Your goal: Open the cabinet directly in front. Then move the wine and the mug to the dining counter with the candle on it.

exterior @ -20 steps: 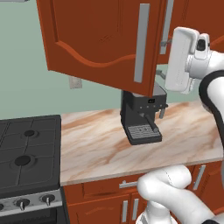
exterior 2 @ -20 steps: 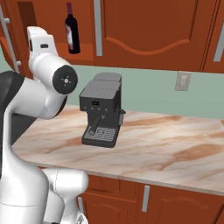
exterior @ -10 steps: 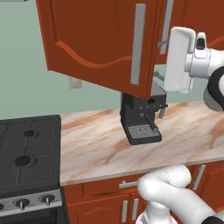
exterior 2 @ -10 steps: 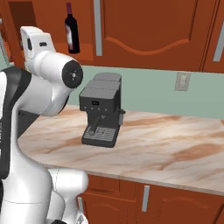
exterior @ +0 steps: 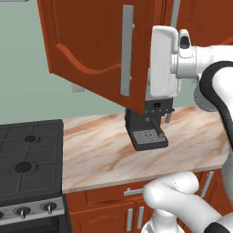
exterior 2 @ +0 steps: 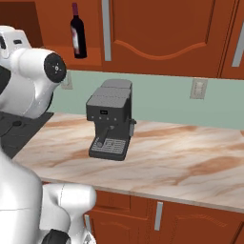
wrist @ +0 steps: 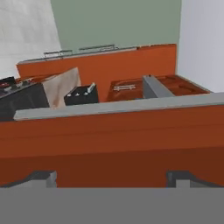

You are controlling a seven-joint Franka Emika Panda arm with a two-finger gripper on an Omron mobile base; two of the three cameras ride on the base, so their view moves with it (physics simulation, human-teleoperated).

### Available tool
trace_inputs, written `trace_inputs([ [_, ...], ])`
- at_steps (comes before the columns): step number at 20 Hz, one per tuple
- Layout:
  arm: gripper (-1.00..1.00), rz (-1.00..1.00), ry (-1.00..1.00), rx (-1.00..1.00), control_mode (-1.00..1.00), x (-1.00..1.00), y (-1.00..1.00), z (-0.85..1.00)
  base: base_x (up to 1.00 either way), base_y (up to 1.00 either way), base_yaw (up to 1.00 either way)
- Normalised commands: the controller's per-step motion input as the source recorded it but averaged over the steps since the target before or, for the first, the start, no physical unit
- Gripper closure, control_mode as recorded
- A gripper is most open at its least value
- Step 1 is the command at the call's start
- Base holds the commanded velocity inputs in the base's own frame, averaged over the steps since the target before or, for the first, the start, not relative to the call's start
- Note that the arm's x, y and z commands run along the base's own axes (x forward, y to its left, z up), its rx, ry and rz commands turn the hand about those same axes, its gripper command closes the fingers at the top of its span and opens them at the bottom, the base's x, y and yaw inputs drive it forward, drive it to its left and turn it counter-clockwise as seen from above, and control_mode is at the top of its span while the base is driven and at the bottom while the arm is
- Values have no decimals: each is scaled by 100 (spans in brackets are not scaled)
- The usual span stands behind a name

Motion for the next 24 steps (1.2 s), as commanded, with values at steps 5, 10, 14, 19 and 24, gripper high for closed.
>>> trace_inputs([
  [5,-100,8,0,-5,-100,-15,100,-10,0,0,0],
  [10,-100,7,0,-4,-100,-8,100,-23,0,0,0],
  [14,-100,6,0,-4,-100,-12,100,-26,0,0,0],
  [19,-100,7,0,-3,-100,-14,100,-25,0,0,0],
  [24,-100,7,0,-3,-100,-12,100,-17,0,0,0],
])
